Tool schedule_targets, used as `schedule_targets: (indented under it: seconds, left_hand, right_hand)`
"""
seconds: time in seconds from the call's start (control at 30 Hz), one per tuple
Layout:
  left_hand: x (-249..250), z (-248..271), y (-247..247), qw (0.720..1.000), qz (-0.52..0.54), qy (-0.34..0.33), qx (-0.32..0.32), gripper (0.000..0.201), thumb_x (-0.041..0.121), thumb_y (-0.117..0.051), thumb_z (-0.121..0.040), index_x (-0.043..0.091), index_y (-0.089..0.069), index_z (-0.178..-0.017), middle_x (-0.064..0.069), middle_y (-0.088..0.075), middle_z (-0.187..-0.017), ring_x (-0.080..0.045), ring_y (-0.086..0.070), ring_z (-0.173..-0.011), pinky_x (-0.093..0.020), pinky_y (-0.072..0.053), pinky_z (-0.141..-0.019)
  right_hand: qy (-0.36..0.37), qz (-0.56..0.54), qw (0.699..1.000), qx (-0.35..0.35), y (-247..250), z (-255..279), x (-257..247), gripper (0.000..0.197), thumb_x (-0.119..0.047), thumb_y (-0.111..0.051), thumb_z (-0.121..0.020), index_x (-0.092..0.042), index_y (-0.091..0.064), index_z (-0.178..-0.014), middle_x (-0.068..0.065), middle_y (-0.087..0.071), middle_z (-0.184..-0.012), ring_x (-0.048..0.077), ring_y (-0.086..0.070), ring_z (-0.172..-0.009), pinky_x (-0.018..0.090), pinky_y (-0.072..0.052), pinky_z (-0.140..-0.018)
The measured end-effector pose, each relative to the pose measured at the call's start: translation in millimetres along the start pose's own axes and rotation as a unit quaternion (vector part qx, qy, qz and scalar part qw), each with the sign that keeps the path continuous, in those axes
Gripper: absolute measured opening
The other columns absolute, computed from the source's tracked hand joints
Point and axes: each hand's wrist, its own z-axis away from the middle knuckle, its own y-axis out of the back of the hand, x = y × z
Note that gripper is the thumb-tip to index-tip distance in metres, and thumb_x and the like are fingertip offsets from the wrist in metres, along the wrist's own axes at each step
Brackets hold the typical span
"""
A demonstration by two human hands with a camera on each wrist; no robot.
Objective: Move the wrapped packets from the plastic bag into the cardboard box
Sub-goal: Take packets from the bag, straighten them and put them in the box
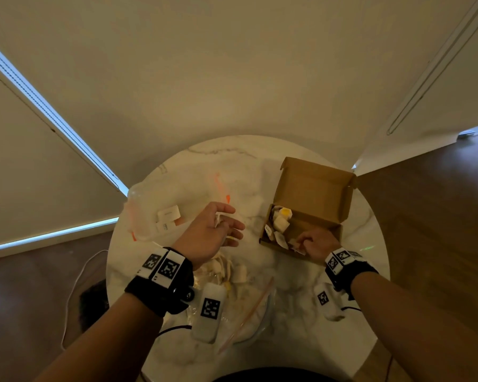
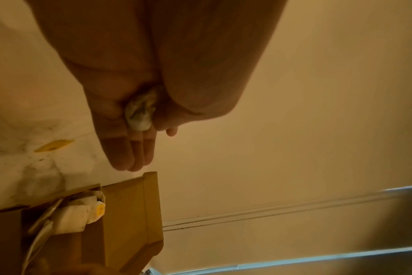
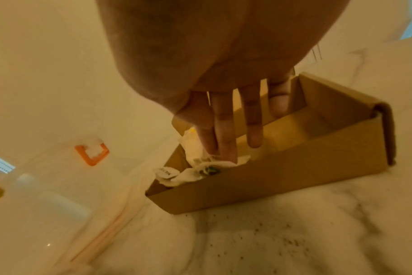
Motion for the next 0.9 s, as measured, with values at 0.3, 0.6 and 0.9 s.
schedule_targets:
  seconds: [0.3,0.6,0.9]
  left_hand:
    - [16,10,-4,0.981,0.183,0.043,-0.054,0.066,-0.017,-0.052,-0.064,0.004,-0.047,-0.126,-0.024,-0.067,-0.099,-0.02,-0.05,-0.066,-0.028,-0.042,-0.056]
    - [22,21,-4,0.975,0.154,-0.007,-0.16,0.087,-0.015,-0.043,-0.055,0.006,-0.04,-0.139,-0.009,-0.055,-0.077,-0.02,-0.051,-0.072,-0.027,-0.043,-0.058]
    - [22,33,11,0.988,0.015,-0.076,-0.135,0.048,0.005,-0.072,-0.081,0.022,-0.058,-0.123,-0.006,-0.068,-0.111,-0.025,-0.069,-0.099,-0.045,-0.057,-0.086]
  right_hand:
    - [0.125,-0.136,0.971,0.155,45,45,-58,0.018,-0.016,-0.054,-0.094,-0.023,-0.07,-0.098,-0.01,-0.065,-0.095,0.007,-0.058,-0.087,0.014,-0.04,-0.074]
    - [0.388,-0.131,0.901,0.141,81,109,-148,0.024,-0.026,-0.074,-0.082,-0.031,-0.071,-0.105,-0.007,-0.055,-0.094,0.009,-0.051,-0.089,0.016,-0.04,-0.077]
    - [0.373,-0.172,0.907,0.094,87,115,-154,0.002,-0.016,-0.074,-0.081,-0.016,-0.072,-0.082,-0.006,-0.07,-0.078,0.008,-0.063,-0.073,0.022,-0.052,-0.068]
